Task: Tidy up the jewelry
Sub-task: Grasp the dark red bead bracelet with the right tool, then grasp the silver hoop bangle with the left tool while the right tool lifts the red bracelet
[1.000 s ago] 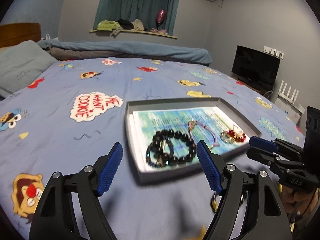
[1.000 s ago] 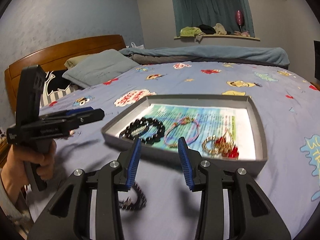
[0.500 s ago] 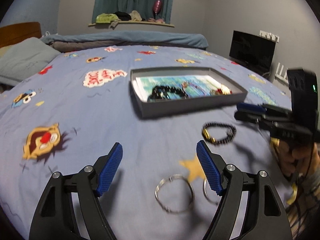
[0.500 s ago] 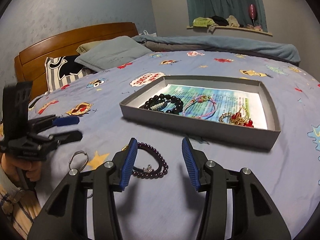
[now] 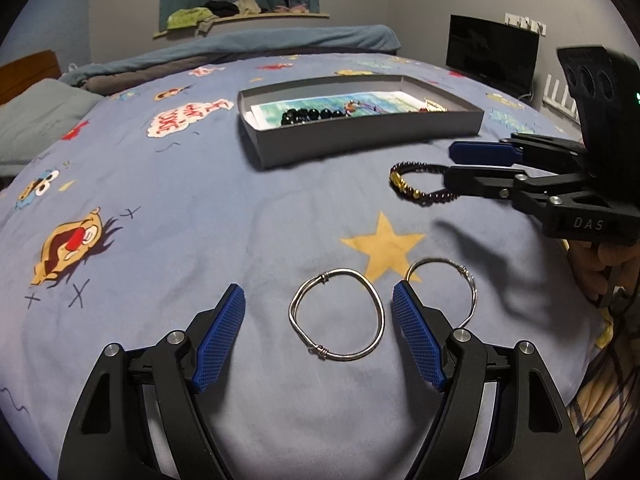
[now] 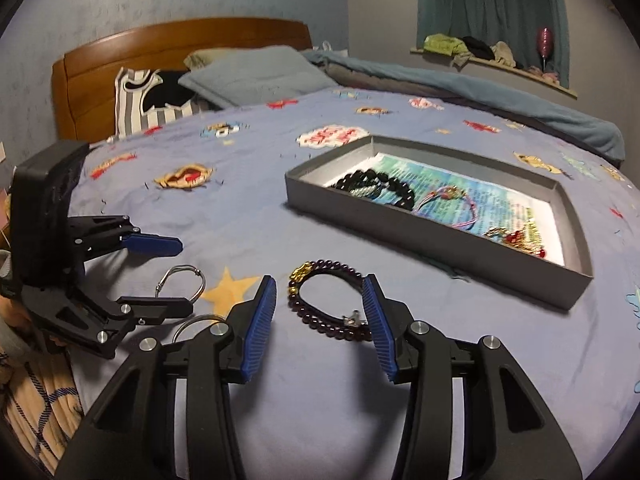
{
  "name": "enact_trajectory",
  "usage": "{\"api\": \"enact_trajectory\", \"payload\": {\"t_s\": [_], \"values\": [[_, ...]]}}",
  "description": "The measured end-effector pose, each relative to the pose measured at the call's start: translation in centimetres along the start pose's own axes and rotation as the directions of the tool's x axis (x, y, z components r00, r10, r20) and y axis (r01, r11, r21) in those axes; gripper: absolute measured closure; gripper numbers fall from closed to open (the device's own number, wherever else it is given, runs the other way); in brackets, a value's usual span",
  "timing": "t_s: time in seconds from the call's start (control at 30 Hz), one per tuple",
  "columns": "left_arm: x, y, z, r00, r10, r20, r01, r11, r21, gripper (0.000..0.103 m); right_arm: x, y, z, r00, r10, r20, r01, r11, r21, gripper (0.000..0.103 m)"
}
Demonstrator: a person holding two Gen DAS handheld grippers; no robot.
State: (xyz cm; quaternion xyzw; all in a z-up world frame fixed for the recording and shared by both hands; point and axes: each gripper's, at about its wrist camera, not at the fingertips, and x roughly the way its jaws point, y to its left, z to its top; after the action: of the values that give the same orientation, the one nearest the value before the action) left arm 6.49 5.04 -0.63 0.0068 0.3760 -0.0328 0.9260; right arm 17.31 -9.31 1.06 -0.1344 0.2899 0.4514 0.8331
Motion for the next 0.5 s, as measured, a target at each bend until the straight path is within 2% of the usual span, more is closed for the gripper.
{"api": "enact_trajectory", "payload": {"t_s": [0.13,0.2,0.23,0.27,0.33,0.43,0.5], "values": [[0.3,-0.2,-0.1,1.0,0.004,-0.009,-0.004,1.0,0.008,0.026,1.8,1.2,0.4,0.999,0.007,-0.046,-0.008,1.0,-0.026,0.062],[0.3,-0.3,-0.1,1.0,0.001,-0.01,-0.001,1.0,0.011,0.028,2.6,1.8,0.6,0.998,0.005,-0.065,-0.007,0.999,-0.036,0.069],[0.3,-0.3,-0.2,1.0,-0.002,-0.01,0.002,1.0,0.012,0.029,3.0,1.9,0.6,0.997,0.002,-0.074,-0.005,0.999,-0.041,0.079],[0.3,-0.3,-0.1,1.0,-0.006,-0.011,0.006,1.0,0.013,0.032,3.4,2.1,0.6,0.996,-0.007,-0.088,0.003,0.999,-0.049,0.09],[0.3,-0.2,-0.1,1.0,-0.005,-0.009,0.005,1.0,0.01,0.039,3.7,2.0,0.6,0.996,-0.023,-0.091,0.019,0.999,-0.045,0.095],[0.1,0.0,0.0,1.0,-0.011,0.006,0.011,1.0,-0.001,0.056,2.8,1.0,0.8,0.998,-0.014,-0.054,0.013,1.0,-0.004,0.097],[-0.2,0.2,0.0,1.0,-0.02,0.02,0.02,1.0,-0.006,0.055,2.2,0.2,0.8,0.999,-0.012,-0.03,0.013,1.0,0.026,0.097]]}}
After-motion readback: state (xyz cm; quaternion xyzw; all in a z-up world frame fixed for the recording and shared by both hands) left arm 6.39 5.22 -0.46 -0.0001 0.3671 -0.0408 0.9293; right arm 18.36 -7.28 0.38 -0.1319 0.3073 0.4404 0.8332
